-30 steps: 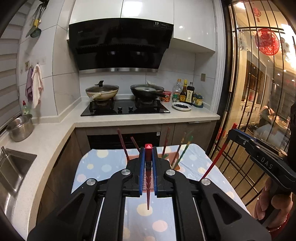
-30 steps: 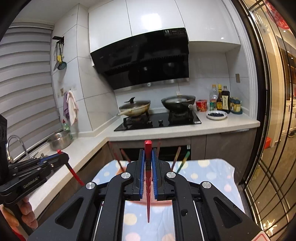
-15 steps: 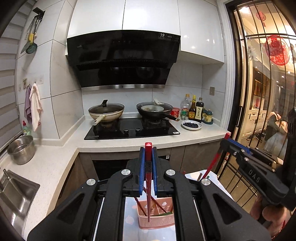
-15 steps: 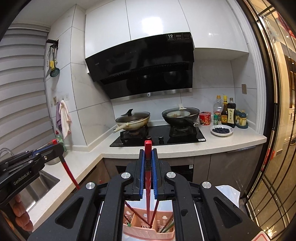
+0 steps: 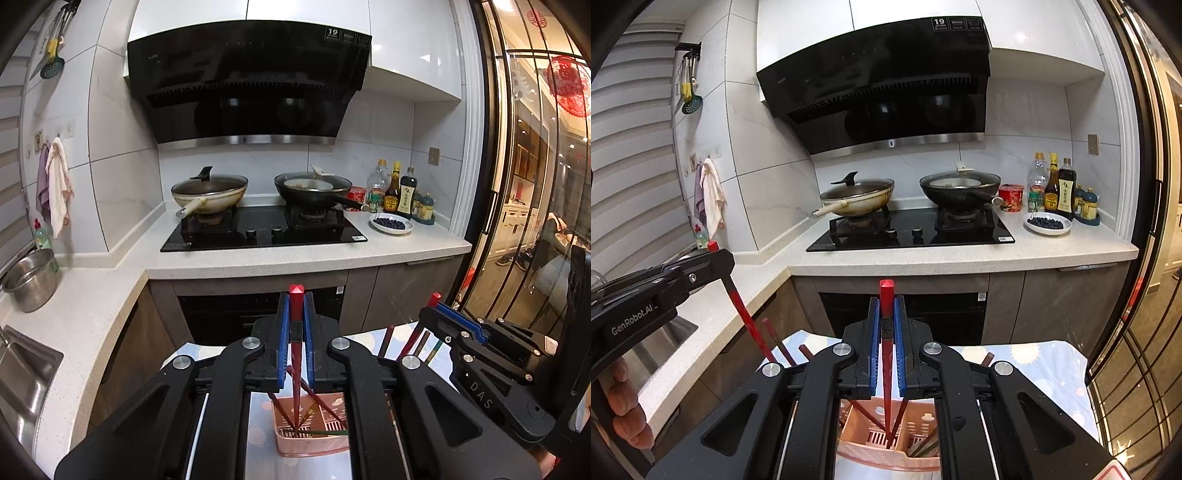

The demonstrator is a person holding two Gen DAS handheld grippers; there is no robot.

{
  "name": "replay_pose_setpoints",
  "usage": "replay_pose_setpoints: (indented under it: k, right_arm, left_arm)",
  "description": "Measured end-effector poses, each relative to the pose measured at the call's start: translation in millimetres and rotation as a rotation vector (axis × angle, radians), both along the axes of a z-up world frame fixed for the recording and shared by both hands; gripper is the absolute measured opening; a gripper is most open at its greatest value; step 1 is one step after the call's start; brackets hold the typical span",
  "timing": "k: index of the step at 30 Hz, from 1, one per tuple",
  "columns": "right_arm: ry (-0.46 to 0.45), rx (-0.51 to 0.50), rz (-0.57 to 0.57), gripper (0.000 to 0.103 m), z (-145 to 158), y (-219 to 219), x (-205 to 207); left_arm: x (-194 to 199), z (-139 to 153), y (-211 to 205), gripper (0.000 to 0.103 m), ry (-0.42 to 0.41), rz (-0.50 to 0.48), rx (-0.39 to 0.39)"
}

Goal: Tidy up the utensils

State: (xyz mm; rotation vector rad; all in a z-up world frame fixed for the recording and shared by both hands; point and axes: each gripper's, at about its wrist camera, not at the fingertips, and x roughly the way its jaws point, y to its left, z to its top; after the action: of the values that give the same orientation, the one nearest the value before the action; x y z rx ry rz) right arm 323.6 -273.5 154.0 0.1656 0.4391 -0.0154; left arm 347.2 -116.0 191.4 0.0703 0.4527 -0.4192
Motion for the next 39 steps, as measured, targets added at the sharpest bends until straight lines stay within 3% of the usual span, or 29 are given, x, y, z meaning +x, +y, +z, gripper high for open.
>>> replay_pose_setpoints:
  k: [5,7,9,14,17,27,39]
  right_arm:
    - [0.025,0.018,-0.004,0.007,-11.9,-3.6,1.8]
    - [0.026,0.035,-0.010,0.016,-16.5,-7.1,-1.1]
    - [0.023,0.046,-0.020,0.033,-19.3,-10.6,-5.0]
    - [0.025,0.047,-0.029,0.036,-21.2,-10.5,-17.1]
    - [0.022,0.049,-0.032,0.043,-21.9,-9.1,-27.0]
    - [0.044,0.019,-0.047,0.052,-31.0,-0.6,-65.9]
    - [0.103,-0.043,-0.075,0.053,-61.7,16.1,-125.2]
  left_arm:
    - [5.1,-12.3,-1.0,0.010,0.035,0.014,0.008]
    - [6.6,-16.6,1.0,0.027,0.048,0.028,0.002]
    - [4.7,-20.0,4.2,0.051,0.043,0.056,-0.001]
    - [-2.3,-27.3,10.9,0.070,0.044,0.089,0.001]
    - [-7.4,-32.6,14.6,0.071,0.051,0.097,0.010]
    - [-38.8,-50.8,25.7,0.082,0.076,0.109,0.023]
    - [-87.7,-77.5,30.5,0.090,0.098,0.107,0.067]
